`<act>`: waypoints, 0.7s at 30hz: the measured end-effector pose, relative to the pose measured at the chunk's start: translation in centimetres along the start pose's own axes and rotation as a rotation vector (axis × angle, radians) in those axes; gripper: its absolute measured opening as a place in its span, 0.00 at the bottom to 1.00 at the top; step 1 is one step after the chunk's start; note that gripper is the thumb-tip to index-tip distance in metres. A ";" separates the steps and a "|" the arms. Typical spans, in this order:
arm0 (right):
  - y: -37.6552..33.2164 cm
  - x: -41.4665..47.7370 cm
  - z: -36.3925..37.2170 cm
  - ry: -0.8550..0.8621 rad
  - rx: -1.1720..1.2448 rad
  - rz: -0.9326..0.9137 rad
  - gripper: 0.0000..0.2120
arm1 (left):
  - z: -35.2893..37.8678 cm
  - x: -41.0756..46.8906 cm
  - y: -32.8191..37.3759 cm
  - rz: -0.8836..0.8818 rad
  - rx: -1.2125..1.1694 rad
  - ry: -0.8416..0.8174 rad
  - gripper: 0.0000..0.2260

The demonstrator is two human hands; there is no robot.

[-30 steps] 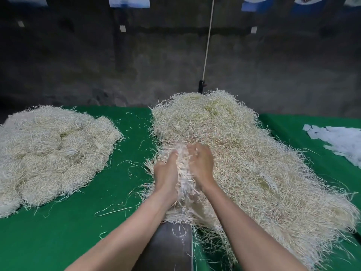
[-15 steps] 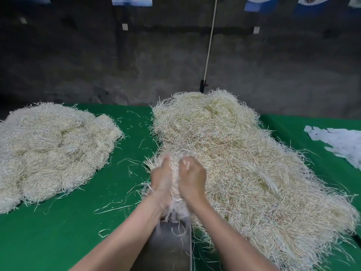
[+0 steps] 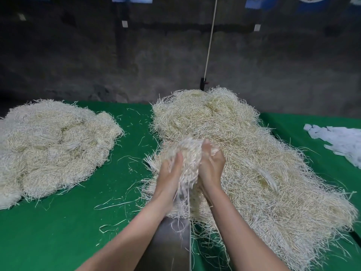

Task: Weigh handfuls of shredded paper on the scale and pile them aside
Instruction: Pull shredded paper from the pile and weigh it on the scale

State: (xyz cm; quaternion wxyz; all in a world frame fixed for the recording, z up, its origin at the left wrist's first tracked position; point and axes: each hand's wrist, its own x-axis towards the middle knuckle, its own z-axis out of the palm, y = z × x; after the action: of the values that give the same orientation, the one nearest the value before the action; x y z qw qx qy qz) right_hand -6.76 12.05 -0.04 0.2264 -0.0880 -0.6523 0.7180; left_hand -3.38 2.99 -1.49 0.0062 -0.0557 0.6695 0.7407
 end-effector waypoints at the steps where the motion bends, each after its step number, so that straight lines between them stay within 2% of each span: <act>1: -0.4 0.5 0.1 0.044 -0.012 -0.025 0.06 | 0.6 -1.0 -0.2 -0.108 -0.075 -0.091 0.39; 2: -0.5 -0.1 0.5 0.013 -0.074 -0.063 0.04 | 0.9 -0.8 -0.1 -0.206 -0.225 -0.123 0.40; 4: 1.3 -3.3 1.2 -0.158 -0.309 -0.221 0.05 | 0.5 0.9 0.8 -0.260 -0.443 -0.056 0.31; 6: 2.9 -6.5 1.5 -0.280 -0.514 -0.403 0.07 | -0.6 2.1 1.3 -0.234 -0.482 0.139 0.20; 7: 2.9 -6.4 1.2 -0.306 -0.529 -0.419 0.08 | -0.7 2.0 1.1 -0.212 -0.436 0.205 0.18; 8: 2.7 -5.4 0.9 -0.308 -0.501 -0.360 0.10 | -0.5 1.6 0.5 -0.203 -0.350 0.208 0.20; 10: 1.7 -3.0 0.1 -0.222 -0.402 -0.172 0.15 | 0.5 -0.2 -0.4 -0.210 -0.230 0.191 0.32; 11: 1.5 -2.7 0.0 -0.171 -0.354 -0.144 0.16 | 0.7 -0.4 -0.6 -0.207 -0.177 0.193 0.35; 13: 1.8 -5.1 0.7 -0.129 -0.384 -0.203 0.17 | 0.1 0.3 0.8 -0.151 -0.149 0.194 0.32; 15: 1.8 -7.3 1.3 -0.199 -0.423 -0.279 0.17 | -0.8 1.5 1.4 -0.156 -0.193 0.232 0.27; 18: 0.4 -4.1 0.4 -0.190 -0.336 -0.107 0.20 | -0.1 0.2 -0.3 -0.235 -0.169 0.191 0.26; 21: 0.4 -5.0 0.1 -0.113 -0.303 -0.079 0.20 | 0.1 -0.6 0.8 -0.243 -0.150 0.204 0.15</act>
State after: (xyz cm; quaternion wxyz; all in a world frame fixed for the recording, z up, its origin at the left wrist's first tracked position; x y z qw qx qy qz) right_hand -2.50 9.73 -1.30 0.2016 -0.0549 -0.7677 0.6058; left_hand -2.83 3.00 -0.67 0.0232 -0.2114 0.5978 0.7729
